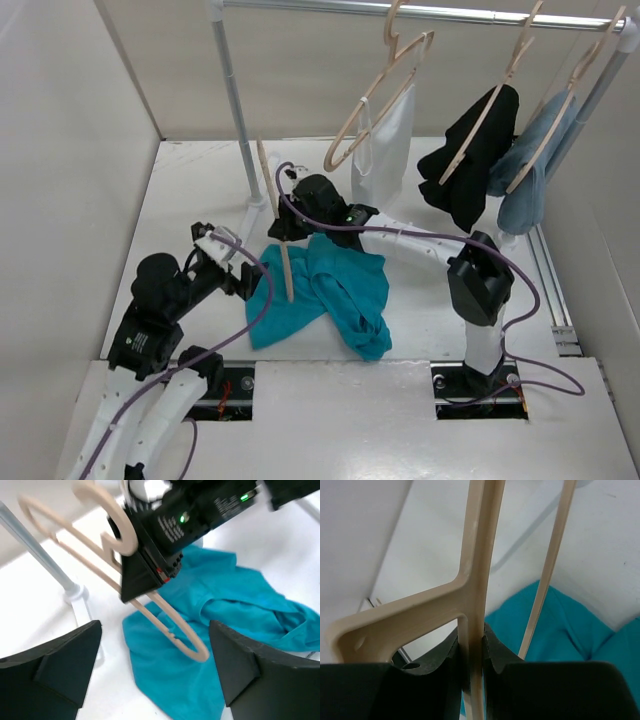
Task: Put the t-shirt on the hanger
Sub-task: Place tshirt on hanger
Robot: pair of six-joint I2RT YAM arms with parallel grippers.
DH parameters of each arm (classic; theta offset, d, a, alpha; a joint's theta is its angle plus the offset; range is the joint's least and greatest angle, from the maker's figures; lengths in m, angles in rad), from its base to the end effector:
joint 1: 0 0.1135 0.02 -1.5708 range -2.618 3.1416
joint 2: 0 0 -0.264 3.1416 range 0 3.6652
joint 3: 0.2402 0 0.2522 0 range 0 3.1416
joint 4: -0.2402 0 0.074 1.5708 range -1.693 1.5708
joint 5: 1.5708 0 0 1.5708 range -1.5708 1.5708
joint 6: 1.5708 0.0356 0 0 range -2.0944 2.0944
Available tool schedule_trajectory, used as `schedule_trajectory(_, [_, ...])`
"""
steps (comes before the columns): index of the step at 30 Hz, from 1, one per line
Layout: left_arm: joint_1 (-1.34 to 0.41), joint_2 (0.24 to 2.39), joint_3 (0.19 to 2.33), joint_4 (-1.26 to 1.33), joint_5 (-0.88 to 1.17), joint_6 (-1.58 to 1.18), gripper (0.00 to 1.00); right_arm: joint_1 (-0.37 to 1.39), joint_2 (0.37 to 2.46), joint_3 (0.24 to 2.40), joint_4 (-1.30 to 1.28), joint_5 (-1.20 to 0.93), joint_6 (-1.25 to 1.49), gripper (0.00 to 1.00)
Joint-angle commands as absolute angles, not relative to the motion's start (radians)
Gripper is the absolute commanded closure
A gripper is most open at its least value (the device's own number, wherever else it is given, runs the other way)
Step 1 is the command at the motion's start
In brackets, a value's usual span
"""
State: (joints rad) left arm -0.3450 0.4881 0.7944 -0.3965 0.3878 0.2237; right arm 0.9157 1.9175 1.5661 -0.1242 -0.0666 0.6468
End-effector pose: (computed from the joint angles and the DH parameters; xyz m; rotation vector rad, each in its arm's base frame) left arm 0.0979 -0.0495 0.3587 0.7445 1.4956 -0.4134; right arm 0.2770 0.3644 0.2837 -0.3409 2.1849 1.0017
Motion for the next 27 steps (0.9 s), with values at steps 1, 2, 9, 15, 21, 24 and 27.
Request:
schedule_trajectory(1, [-0.345,0.448,0.836,-0.388,0.416,0.23,0.2,0.876,1.842,1.559,-0.061,-0.302,0.447,1.0])
schedule_trajectory(2, [-0.345,0.437,0.836,-0.397,0.405,0.23,0.36,0.867,1.842,1.559,-0.061,-0.351,0.416,1.0])
schedule_trajectory(9, [-0.345,0.518,0.836,-0.376,0.36,0.372,0.45,0.838,1.812,1.548,-0.324,-0.578,0.102,1.0])
schedule_trajectory(15, [-0.345,0.635,0.879,-0.376,0.46,0.616,0.11,0.838,1.744,1.433,-0.4,-0.698,-0.004,1.0])
schedule_trajectory(21, [-0.345,0.732,0.904,-0.365,0.609,0.888,0.01,0.838,1.724,1.423,-0.494,-0.698,-0.072,1.0])
schedule_trajectory(24, [-0.345,0.82,0.96,-0.46,0.684,1.018,0.02,0.838,1.714,1.439,-0.532,-0.707,-0.086,1.0])
schedule_trajectory(27, [-0.345,0.929,1.064,-0.712,0.756,1.248,0.05,0.838,1.672,1.427,-0.532,-0.649,-0.086,1.0])
